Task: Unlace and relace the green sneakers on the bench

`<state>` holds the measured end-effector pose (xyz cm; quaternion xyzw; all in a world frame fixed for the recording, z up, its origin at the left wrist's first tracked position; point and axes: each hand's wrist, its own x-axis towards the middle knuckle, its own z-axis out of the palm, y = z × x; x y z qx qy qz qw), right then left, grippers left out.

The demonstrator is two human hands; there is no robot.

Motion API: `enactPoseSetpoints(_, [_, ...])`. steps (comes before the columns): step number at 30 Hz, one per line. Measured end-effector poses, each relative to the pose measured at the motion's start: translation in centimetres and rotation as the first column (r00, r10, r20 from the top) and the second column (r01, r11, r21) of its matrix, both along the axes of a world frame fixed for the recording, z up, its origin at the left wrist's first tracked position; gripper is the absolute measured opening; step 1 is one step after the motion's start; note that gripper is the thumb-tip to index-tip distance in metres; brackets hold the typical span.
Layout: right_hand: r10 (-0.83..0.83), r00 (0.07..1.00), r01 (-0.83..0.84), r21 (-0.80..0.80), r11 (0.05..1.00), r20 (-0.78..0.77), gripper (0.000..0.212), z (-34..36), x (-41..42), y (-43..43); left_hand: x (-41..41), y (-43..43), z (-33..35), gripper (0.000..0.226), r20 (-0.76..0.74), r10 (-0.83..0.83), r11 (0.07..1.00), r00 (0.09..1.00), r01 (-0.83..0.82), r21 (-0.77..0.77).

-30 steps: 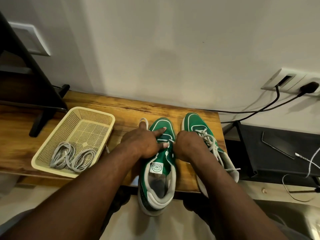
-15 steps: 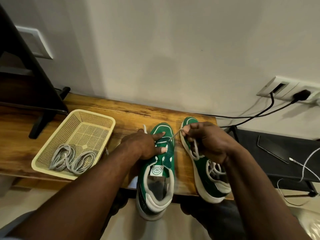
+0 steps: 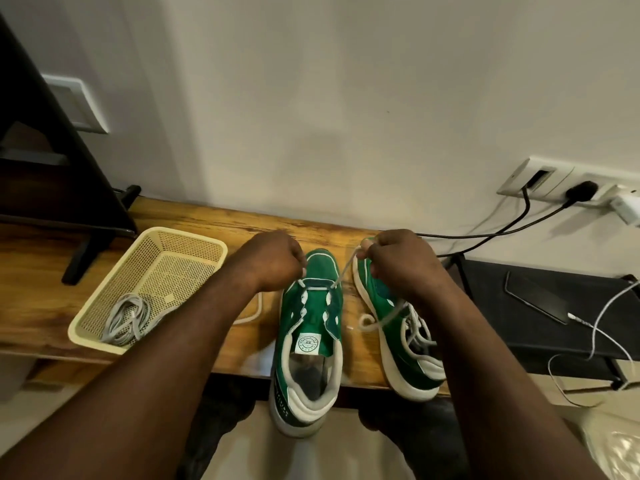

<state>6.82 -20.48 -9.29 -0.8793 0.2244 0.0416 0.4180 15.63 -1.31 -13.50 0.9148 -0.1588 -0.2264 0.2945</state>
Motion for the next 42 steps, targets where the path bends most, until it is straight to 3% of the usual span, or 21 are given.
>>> enactPoseSetpoints(1, [0.000,0.999,0.003,-0.097,0.995,0.041,0.022,0.4,-0.2,0.0,-0.2,0.2,0.8,0.012,-0.019,0.064,0.985,0.998,-0.066,-0.159])
enactPoseSetpoints(2, [-0.011,0.996,0.018,-0.073,0.997,0.092,0.016,0.9,-0.4,0.1,-0.5,0.4,1.8,0.010,-0.051,0.121,0.941,0.991,-0.130,-0.311])
enactPoseSetpoints(4, [-0.034,0.978,0.002,0.152,0.988,0.207,0.014,2.2,-1.3,0.4,-1.5,0.7,3.8,0.014,-0.133,0.160,0.811,0.978,-0.207,-0.548])
enactPoseSetpoints(6, [-0.045,0.951,-0.055,0.310,0.949,0.306,0.014,3.8,-2.0,0.9,-2.5,0.9,5.6,0.019,-0.167,0.142,0.697,0.976,-0.218,-0.683])
enactPoseSetpoints(14, [-0.044,0.804,-0.309,0.480,0.821,0.593,0.020,7.4,-3.7,2.3,-5.2,1.0,11.4,0.030,-0.154,-0.005,0.408,0.988,-0.139,-0.903])
enactPoseSetpoints(17, [-0.065,0.787,-0.320,0.496,0.807,0.614,0.021,7.3,-3.9,2.4,-5.8,0.8,12.6,0.032,-0.123,-0.009,0.366,0.992,-0.111,-0.924])
enactPoseSetpoints(22, [-0.140,0.786,-0.296,0.565,0.770,0.602,0.023,7.1,-4.0,2.3,-6.2,0.8,12.6,0.033,-0.118,0.016,0.403,0.993,-0.115,-0.908])
enactPoseSetpoints(36, [-0.114,0.823,-0.277,0.568,0.775,0.557,0.023,6.0,-3.5,1.5,-5.3,1.2,11.1,0.035,-0.188,0.012,0.370,0.982,-0.179,-0.912])
enactPoseSetpoints(38, [-0.094,0.875,-0.203,0.537,0.819,0.474,0.025,5.1,-3.3,1.0,-5.0,1.2,9.9,0.031,-0.217,0.036,0.439,0.975,-0.211,-0.873])
enactPoseSetpoints(40, [-0.041,0.952,-0.086,0.396,0.914,0.302,0.027,3.5,-3.1,0.1,-4.6,1.0,7.4,0.023,-0.232,0.100,0.599,0.968,-0.245,-0.763])
enactPoseSetpoints(42, [0.077,0.997,-0.077,0.026,0.997,0.011,0.023,0.9,-2.6,-0.9,-4.1,0.8,4.2,0.015,-0.199,0.155,0.789,0.968,-0.243,-0.565])
